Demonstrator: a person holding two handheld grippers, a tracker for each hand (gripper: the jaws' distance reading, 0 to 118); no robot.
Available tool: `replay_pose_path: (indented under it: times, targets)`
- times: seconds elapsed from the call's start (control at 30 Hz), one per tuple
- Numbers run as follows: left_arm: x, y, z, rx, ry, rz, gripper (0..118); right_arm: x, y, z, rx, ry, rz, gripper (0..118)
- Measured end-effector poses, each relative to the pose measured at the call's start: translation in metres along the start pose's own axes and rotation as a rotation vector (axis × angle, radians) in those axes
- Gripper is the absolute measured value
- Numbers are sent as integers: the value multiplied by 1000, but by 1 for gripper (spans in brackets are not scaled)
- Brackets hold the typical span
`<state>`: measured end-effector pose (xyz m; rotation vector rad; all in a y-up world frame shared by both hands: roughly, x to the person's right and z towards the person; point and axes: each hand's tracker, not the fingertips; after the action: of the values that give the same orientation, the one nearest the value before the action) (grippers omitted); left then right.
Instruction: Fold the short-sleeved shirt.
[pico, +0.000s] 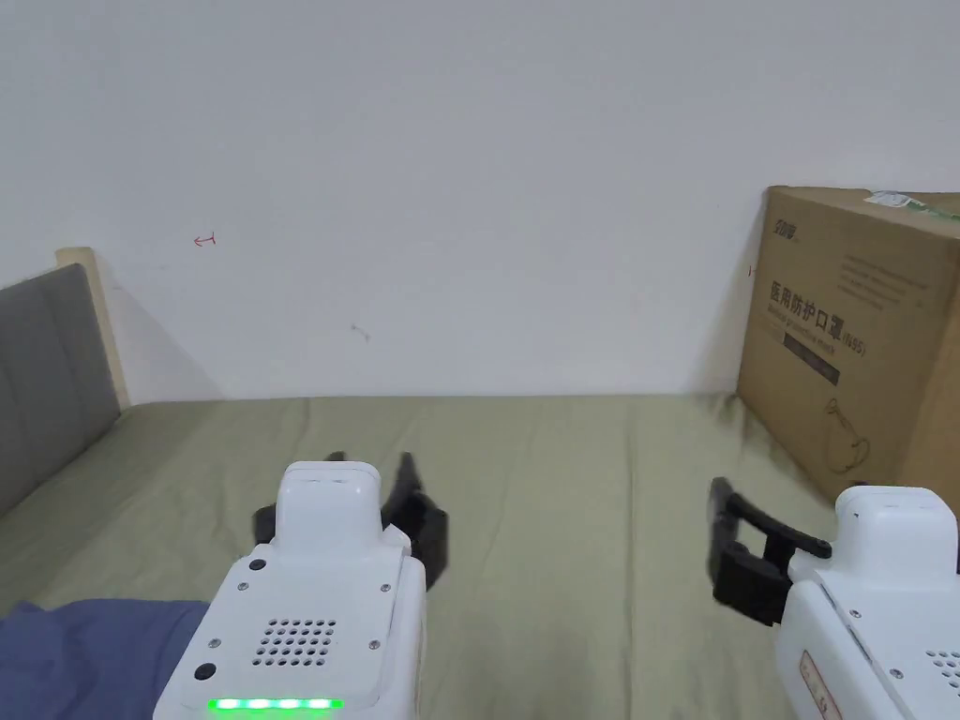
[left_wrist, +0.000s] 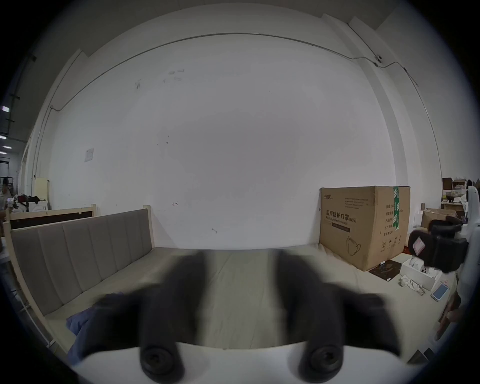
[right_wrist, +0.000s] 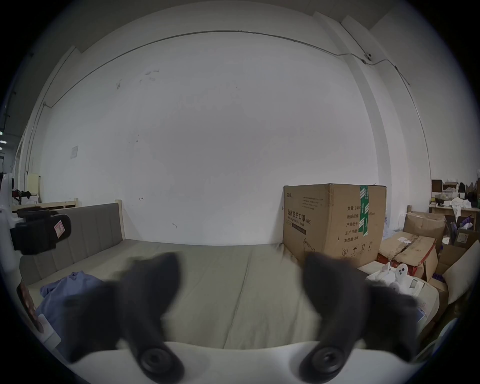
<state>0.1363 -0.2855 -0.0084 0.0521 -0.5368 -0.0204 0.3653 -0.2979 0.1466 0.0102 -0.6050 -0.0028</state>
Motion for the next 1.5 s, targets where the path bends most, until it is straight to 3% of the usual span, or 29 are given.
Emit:
replay_pose_path:
  times: [0.03, 0.13, 0.4, 0.53, 0.73, 0.9, 1.0, 1.1, 1.2, 1.37, 1.43, 1.47, 1.5]
  targets:
    - [0, 0, -4, -29, 17, 5, 2, 0, 0, -1, 0, -3, -2, 1]
    - [-6, -5, -9, -84, -5, 99, 1, 6, -1, -6, -37, -37, -10, 1]
    - [-8, -7, -13, -106, 18, 76, 0, 16, -1, -9, -54, -32, -26, 1]
    - [-33, -10, -5, -114, 51, 73, 0, -2, -4, -17, -72, -4, -30, 1]
    - [-128, -15, 39, -135, 294, 48, 0, -91, -13, -46, -165, 224, -78, 1]
    - [-199, -24, 80, -170, 512, 86, 0, -184, -17, -39, -186, 462, -12, 1]
    - [-223, -28, 90, -193, 536, 158, 0, -214, -21, -37, -213, 537, -6, 1]
    - [-246, -28, 83, -178, 501, 198, 0, -219, -24, -39, -237, 576, -33, 1]
    - [-290, -34, 37, -348, 424, 335, 0, -213, -27, -44, -284, 580, -14, 1]
    - [-366, -112, -76, -916, 216, 559, 0, -192, -42, -58, -401, 552, 52, 1]
    - [-382, -153, -110, -1047, 226, 544, 0, -180, -48, -62, -445, 532, 63, 1]
    - [-389, -173, -124, -1098, 227, 513, 10, -174, -51, -64, -467, 523, 70, 1]
    - [-396, -191, -137, -1146, 269, 509, 45, -168, -54, -64, -488, 511, 81, 1]
